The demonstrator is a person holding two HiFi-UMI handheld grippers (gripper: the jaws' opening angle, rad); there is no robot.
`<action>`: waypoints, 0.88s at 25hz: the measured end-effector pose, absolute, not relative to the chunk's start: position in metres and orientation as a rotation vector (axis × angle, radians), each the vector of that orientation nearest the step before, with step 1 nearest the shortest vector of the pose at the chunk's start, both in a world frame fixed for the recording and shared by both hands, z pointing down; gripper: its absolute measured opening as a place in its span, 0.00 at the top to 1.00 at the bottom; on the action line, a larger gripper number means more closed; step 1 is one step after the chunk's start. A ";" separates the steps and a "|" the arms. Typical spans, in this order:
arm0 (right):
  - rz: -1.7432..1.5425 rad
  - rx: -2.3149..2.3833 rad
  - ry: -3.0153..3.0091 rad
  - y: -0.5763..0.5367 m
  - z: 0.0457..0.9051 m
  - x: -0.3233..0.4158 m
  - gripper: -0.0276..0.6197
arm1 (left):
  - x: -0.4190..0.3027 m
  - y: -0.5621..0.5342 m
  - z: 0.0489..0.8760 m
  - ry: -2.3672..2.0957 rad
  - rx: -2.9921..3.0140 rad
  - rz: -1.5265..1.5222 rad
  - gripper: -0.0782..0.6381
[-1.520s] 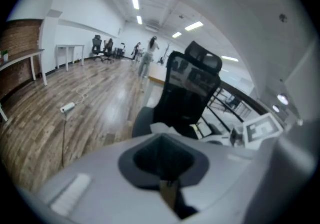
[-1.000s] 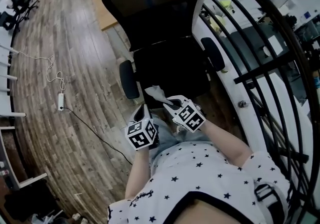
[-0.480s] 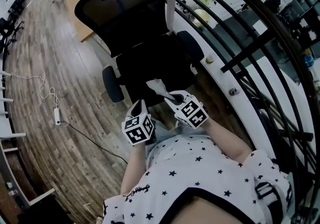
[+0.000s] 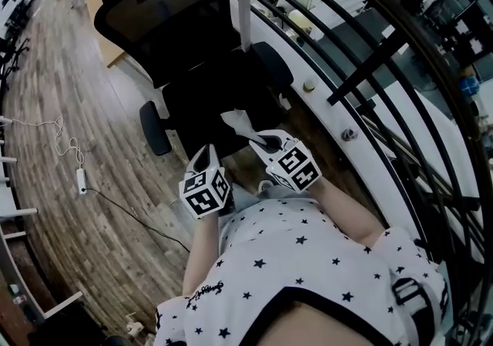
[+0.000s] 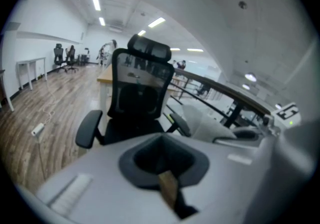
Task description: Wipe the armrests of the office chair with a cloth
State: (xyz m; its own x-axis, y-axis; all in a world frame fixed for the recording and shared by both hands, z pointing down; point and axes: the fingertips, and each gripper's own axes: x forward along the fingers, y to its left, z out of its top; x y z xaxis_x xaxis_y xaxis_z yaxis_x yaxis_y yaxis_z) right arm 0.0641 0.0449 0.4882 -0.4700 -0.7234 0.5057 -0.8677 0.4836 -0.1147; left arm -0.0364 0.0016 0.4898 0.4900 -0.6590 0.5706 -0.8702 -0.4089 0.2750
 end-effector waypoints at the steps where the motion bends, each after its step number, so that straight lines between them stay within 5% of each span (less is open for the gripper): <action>1: 0.512 1.335 -2.344 0.047 0.488 0.068 0.91 | -0.033 0.003 0.489 -1.257 2.196 0.510 0.88; 22: 0.566 1.404 -2.353 0.060 0.480 0.110 0.91 | 0.000 0.019 0.485 -1.245 2.182 0.515 0.88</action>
